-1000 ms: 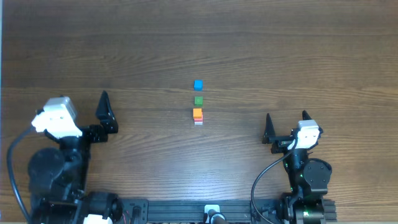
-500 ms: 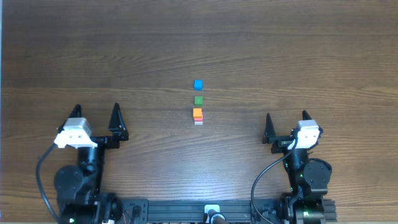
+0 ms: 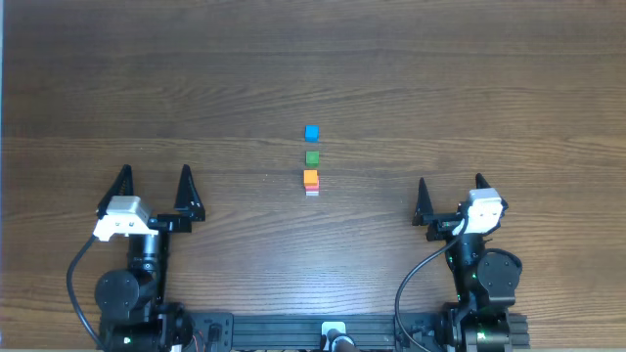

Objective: Stack Cubes

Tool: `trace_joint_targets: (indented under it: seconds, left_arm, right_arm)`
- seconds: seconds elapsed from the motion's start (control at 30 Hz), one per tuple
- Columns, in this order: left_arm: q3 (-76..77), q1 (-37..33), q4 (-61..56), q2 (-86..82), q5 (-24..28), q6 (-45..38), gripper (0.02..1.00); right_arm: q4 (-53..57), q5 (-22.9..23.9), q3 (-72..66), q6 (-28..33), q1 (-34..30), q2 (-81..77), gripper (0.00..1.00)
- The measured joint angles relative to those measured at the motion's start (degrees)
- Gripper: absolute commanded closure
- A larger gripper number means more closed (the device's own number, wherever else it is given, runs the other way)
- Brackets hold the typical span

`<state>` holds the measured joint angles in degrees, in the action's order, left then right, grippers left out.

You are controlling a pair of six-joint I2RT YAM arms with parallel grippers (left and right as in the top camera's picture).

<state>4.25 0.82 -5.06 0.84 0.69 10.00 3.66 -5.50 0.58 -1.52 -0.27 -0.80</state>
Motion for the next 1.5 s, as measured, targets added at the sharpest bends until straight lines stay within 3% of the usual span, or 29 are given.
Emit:
trace_joint_targets:
  seconds: [0.4,0.57,0.9,1.5]
  left_arm:
    - [-3.7,-0.9,-0.3,-0.1,5.1,-1.6,0.020]
    - [-3.7,-0.9,5.1,-0.2,6.2,-2.9,0.020]
    - [-3.7,-0.9,8.5,-0.2,7.0,-10.2,0.020]
    - [-3.7,-0.9,8.5,-0.2,7.1,-12.0,0.020]
  right_arm:
    - [0.0,0.0,0.0,0.0,0.0,0.0,0.009]
    - [0.0,0.0,0.0,0.0,0.0,0.0,0.009]
    - [0.0,0.0,0.0,0.0,0.0,0.0,0.009]
    - [0.0,0.0,0.0,0.0,0.0,0.0,0.007]
